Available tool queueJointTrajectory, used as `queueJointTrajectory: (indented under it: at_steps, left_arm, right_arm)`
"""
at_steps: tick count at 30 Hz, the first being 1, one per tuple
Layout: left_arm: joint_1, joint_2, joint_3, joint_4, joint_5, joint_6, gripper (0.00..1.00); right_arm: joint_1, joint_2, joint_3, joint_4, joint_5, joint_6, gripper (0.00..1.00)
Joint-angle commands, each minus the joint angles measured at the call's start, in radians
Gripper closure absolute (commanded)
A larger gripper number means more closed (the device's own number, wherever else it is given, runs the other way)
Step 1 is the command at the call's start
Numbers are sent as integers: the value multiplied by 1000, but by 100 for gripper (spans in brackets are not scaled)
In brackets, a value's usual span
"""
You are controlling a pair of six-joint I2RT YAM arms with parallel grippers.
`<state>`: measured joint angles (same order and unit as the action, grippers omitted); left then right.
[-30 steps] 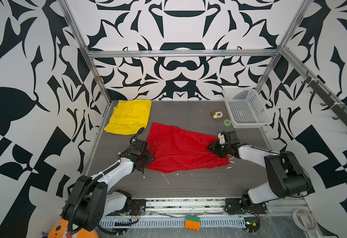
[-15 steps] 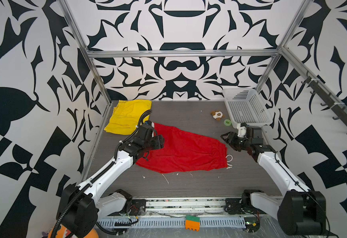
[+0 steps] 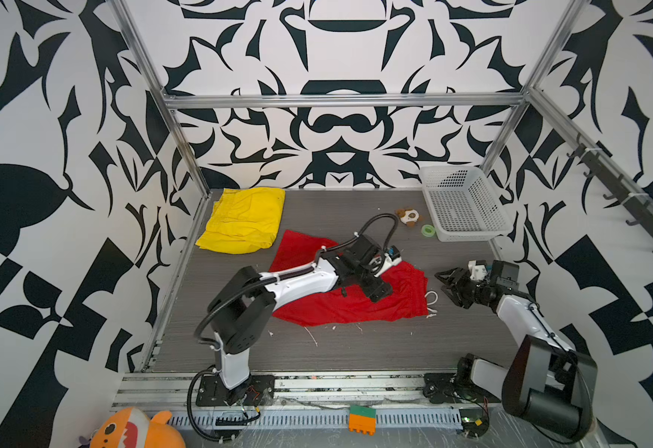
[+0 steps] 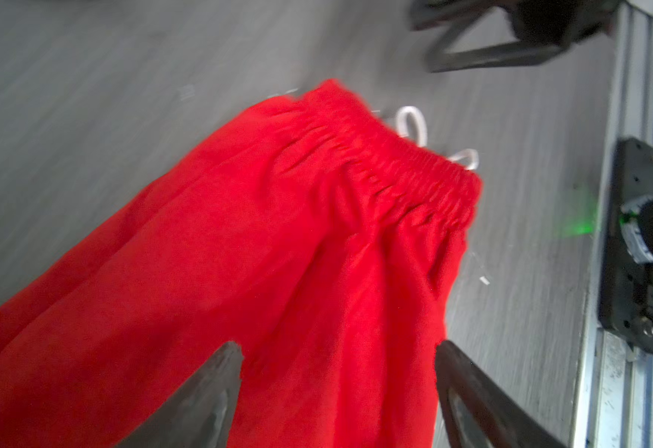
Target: Fold and stack the shorts
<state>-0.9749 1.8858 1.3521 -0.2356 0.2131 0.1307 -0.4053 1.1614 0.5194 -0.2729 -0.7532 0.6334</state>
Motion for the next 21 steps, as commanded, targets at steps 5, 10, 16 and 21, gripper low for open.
queueJointTrajectory:
  at_steps: [5, 10, 16, 21]
  left_arm:
    - [-50, 154, 134, -20, 178, 196, 17]
    - [-89, 237, 166, 38, 148, 224, 17]
    - [-122, 312, 189, 105, 65, 237, 18]
    - [-160, 326, 171, 138, -23, 280, 39]
  right_arm:
    - [-19, -8, -23, -7, 38, -16, 41]
    - [-19, -12, -26, -23, 34, -15, 40]
    - [-18, -23, -33, -78, 28, -43, 36]
    - [-19, -2, -32, -102, -41, -44, 36]
